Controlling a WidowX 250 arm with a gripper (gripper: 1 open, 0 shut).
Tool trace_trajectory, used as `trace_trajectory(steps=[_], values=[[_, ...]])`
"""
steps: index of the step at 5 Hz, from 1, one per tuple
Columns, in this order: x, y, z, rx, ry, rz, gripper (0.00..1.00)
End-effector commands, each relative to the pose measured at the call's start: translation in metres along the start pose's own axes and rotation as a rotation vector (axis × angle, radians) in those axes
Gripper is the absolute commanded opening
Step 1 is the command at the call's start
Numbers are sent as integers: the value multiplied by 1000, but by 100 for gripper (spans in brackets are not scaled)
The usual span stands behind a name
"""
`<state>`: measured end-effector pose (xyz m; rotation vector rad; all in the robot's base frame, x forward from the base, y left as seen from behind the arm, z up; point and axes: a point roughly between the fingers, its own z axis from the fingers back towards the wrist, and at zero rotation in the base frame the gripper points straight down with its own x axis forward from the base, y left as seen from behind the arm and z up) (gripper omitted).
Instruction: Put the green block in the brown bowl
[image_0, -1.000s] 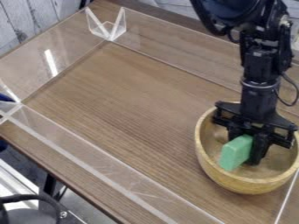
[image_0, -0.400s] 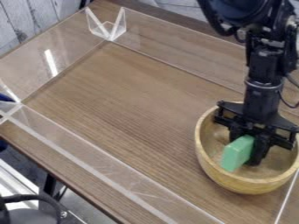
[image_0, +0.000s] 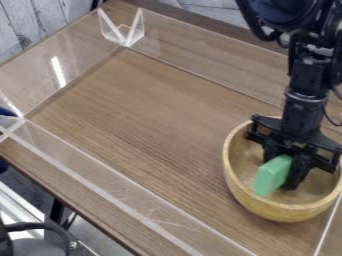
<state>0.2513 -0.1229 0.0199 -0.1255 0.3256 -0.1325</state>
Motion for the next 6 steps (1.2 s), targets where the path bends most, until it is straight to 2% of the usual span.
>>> trace_trajectory(steps=[1,3,6], values=[[-9,-3,-7,34,51,-30,0],[-22,1,-11,25,41,-39,0],[-10,0,-10,11,89,12,0]])
